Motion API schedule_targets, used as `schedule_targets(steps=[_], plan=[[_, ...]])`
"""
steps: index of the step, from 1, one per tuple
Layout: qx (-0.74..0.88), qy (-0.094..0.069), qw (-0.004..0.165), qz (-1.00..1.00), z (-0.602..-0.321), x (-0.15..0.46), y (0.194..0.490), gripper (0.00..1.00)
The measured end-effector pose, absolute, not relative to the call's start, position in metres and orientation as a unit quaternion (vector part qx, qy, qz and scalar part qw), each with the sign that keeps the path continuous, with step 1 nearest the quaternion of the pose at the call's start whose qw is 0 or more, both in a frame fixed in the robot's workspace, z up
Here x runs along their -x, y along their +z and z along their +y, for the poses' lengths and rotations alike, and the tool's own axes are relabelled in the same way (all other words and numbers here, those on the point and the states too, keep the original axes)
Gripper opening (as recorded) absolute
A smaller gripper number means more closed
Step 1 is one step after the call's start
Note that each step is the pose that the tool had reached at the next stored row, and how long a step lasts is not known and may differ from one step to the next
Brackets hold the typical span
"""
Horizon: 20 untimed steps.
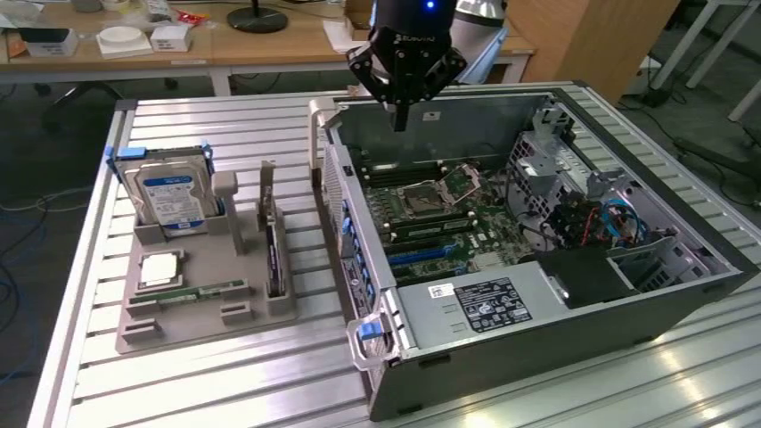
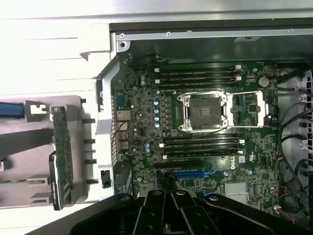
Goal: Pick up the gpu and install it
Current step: 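Reach for the gpu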
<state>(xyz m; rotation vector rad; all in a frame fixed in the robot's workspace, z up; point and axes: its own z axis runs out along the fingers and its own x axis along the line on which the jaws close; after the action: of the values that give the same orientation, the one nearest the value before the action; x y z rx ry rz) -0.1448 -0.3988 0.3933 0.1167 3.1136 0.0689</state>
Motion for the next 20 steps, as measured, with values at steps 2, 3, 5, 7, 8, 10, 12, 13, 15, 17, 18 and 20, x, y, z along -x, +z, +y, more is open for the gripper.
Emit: schedule_targets(steps=[2, 3, 5, 7, 8, 10, 12, 13, 15, 17, 18, 20], plan=[[-0.037, 0.022, 0.012, 0.999, -0.399, 0.148, 0.393, 0.1], [-0.037, 0.022, 0.013, 0.999, -0.399, 0.149, 0.393, 0.1], [-0.037, 0.022, 0.012, 0.999, -0.399, 0.152, 0.393, 0.1], [-0.037, 0.022, 0.012, 0.999, -0.399, 0.156, 0.393, 0.1], [-0.037, 0.022, 0.012, 0.999, -0.399, 0.157, 0.393, 0.1], [-0.037, 0.022, 0.012, 0.999, -0.399, 0.16, 0.393, 0.1], [-0.037, 0.022, 0.012, 0.999, -0.399, 0.163, 0.393, 0.1], [-0.037, 0.022, 0.012, 0.999, -0.399, 0.165, 0.393, 0.1], [-0.037, 0.022, 0.012, 0.999, -0.399, 0.169, 0.393, 0.1], [-0.037, 0.022, 0.012, 0.999, -0.399, 0.172, 0.393, 0.1], [-0.037, 0.022, 0.013, 0.999, -0.399, 0.174, 0.393, 0.1], [-0.037, 0.022, 0.012, 0.999, -0.399, 0.177, 0.393, 0.1]])
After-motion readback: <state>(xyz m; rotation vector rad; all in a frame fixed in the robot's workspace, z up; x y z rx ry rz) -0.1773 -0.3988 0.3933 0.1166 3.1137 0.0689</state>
